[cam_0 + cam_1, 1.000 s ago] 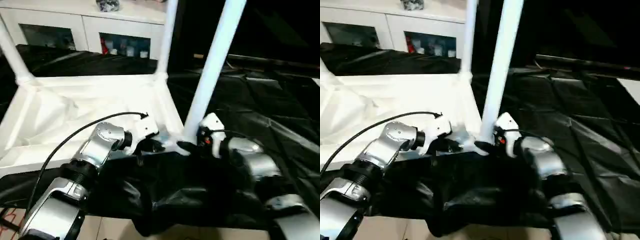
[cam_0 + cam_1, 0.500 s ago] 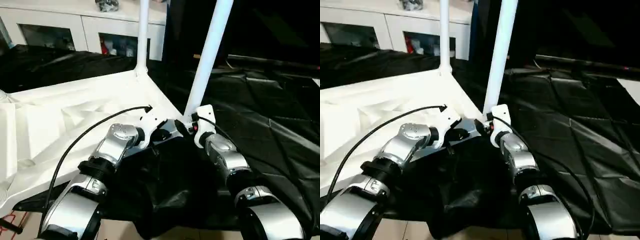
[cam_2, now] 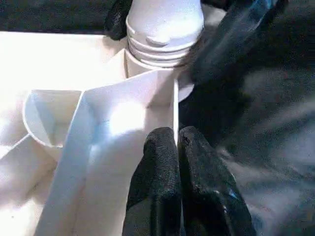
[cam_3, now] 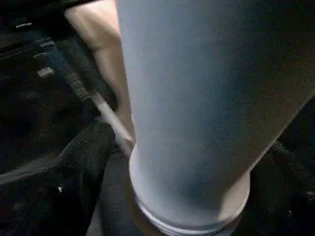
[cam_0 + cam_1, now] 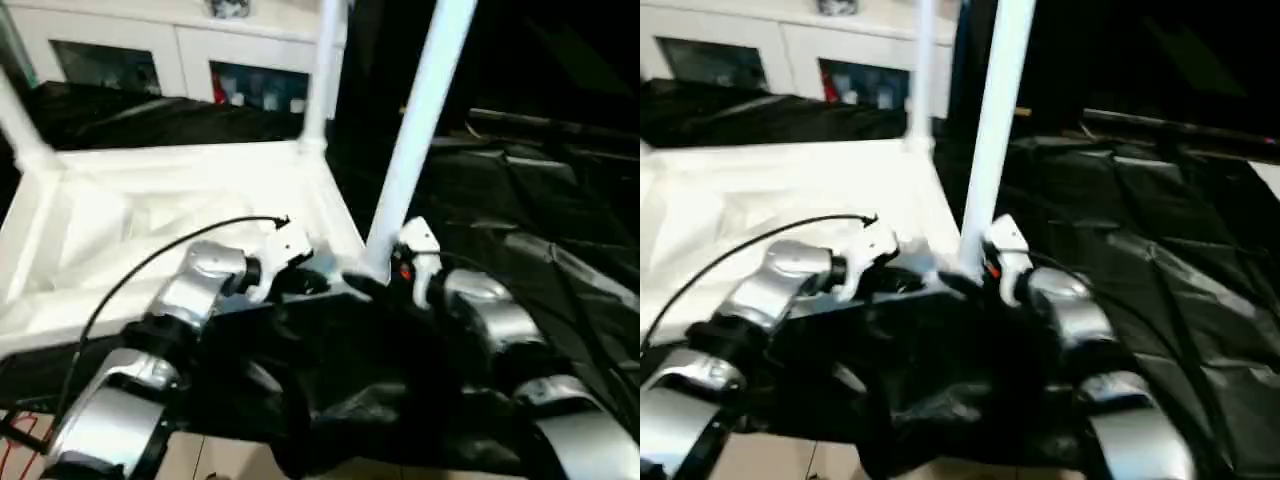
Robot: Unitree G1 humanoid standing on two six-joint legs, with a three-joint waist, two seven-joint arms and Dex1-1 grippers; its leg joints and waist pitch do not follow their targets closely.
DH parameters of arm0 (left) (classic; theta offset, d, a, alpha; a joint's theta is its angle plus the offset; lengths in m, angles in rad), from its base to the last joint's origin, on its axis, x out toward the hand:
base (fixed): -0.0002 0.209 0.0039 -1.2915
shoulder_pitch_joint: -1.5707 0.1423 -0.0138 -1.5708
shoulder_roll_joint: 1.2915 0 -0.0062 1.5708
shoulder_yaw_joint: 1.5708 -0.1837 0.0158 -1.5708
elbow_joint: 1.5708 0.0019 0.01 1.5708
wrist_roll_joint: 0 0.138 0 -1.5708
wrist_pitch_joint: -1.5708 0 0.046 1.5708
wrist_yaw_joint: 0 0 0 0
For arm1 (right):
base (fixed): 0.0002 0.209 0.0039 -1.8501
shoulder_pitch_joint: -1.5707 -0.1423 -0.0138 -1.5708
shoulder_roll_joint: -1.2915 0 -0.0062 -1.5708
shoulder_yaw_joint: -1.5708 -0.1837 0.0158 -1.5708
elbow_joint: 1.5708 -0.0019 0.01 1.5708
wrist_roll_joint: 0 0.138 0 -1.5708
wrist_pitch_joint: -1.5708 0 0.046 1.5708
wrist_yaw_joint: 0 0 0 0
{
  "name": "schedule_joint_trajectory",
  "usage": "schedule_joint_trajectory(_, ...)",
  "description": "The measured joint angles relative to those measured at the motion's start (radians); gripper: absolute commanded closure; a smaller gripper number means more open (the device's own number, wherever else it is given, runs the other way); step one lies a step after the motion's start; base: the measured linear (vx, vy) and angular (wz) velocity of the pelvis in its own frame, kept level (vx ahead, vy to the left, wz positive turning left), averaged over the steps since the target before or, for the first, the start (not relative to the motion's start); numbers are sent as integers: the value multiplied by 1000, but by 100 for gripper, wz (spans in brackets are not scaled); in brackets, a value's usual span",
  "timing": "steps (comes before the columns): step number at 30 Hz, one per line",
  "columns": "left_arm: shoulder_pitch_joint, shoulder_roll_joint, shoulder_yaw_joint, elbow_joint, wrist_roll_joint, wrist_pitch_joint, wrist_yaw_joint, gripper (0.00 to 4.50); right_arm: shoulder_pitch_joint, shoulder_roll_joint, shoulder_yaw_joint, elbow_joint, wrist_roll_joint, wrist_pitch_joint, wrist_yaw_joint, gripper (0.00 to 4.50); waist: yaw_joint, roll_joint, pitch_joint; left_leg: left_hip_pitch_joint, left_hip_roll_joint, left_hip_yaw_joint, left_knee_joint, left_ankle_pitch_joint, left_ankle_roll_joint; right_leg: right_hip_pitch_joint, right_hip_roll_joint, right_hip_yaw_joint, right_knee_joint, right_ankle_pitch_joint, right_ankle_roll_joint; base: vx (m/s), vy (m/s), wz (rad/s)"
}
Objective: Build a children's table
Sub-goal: Rotate leg to tighten
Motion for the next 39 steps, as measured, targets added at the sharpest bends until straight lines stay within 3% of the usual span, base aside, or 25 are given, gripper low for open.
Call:
schedule_joint_trajectory(3,1,27,-6,-1,-21,-5,-78,450,20,-11,12,-31,10,2,77,44,1,0,0,1,0,0,1,0,0,0,0,0,0,0,0,0,0,0)
schedule_joint_trajectory(7,2,39,-11,-7,-31,0,-137,450,38,-23,21,-72,32,32,125,80,3,-1,1,1,0,0,1,0,0,0,0,0,0,0,0,0,0,0)
schedule_joint_trajectory(19,1,24,-17,4,-20,-21,-139,450,90,-28,17,-157,44,105,117,167,25,1,1,4,1,1,1,0,0,1,0,0,1,0,0,0,0,0)
schedule_joint_trajectory(23,-4,-5,-2,24,-6,-6,-40,450,83,11,-23,-125,38,108,-21,179,22,1,1,5,1,1,1,0,-1,4,0,2,2,0,-1,0,0,0)
schedule_joint_trajectory(28,-15,-70,26,45,25,47,151,450,10,112,-89,3,25,94,-338,180,-8,2,0,6,-1,0,2,0,-1,4,0,3,2,-2,4,0,0,0)
schedule_joint_trajectory(34,-37,-151,40,74,58,89,329,450,-65,198,-139,95,3,98,-639,181,-17,6,-3,6,-2,0,2,0,-1,4,0,4,1,-2,4,0,0,0)
schedule_joint_trajectory(36,-38,-152,40,74,58,89,333,450,-69,202,-139,107,-4,81,-649,125,-18,7,-4,6,-2,0,2,0,-1,4,0,3,1,-2,4,0,0,0)
schedule_joint_trajectory(39,-39,-160,40,72,59,90,330,450,-74,202,-140,124,-23,66,-649,105,-17,9,-5,5,-2,0,1,0,-1,4,0,4,1,-2,4,0,0,0)
